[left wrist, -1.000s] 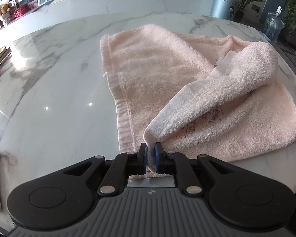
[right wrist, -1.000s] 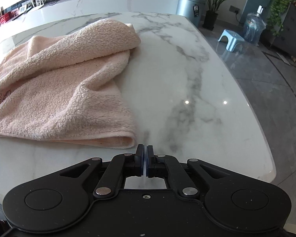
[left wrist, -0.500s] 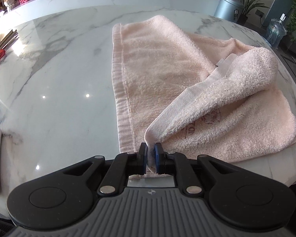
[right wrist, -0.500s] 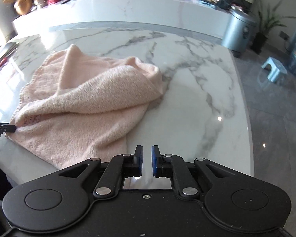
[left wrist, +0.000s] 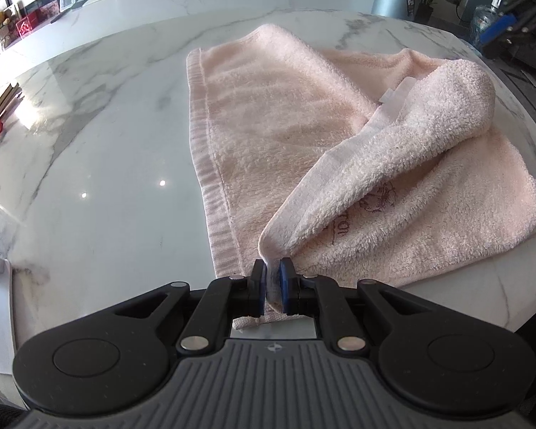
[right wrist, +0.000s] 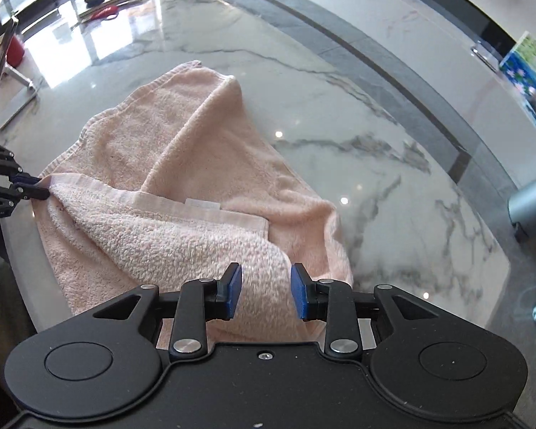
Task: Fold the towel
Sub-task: 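Move the open right tool to the white-labelled towel edge and close on it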
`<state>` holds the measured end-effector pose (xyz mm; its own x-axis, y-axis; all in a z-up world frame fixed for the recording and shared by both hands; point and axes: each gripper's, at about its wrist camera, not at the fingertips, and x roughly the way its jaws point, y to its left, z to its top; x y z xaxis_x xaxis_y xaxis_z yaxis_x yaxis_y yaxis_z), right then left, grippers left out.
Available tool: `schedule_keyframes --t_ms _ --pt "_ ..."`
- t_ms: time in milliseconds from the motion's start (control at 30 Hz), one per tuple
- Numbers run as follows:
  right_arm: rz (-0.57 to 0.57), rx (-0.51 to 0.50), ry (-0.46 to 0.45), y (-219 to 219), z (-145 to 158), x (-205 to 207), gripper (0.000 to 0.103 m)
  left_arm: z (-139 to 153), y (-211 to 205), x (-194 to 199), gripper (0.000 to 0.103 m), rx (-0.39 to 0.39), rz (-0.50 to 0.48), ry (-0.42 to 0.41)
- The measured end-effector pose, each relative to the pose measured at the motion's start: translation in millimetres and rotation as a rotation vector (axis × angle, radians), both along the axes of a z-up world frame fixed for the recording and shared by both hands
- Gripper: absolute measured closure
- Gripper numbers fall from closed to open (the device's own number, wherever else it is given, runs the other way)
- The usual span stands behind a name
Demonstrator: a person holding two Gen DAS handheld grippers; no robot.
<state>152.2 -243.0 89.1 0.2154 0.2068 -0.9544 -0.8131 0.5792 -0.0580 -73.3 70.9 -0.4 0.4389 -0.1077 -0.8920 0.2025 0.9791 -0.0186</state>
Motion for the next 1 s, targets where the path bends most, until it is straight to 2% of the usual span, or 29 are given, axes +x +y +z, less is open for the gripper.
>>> schedule_keyframes --t_ms 133,333,633,1000 --pt "0.106 -0.043 0.058 16.8 -17.1 20.4 0.074 0.7 -1.4 4.9 0.094 0.01 -0.023 0.027" --pt "0.2 -0.074 0.129 40.5 -42.8 41.6 0.074 0.9 -8.4 10.6 0.094 0.059 -0.071 0.06" --pt "0.284 -0.086 0.23 59.1 -67.0 61.2 0.074 -0.4 -14.3 13.0 0.094 0.099 -0.112 0.081" --pt "0.445 -0.177 0.25 74.8 -82.6 56.2 0.074 -2.5 -16.4 14.2 0.094 0.108 -0.129 0.095"
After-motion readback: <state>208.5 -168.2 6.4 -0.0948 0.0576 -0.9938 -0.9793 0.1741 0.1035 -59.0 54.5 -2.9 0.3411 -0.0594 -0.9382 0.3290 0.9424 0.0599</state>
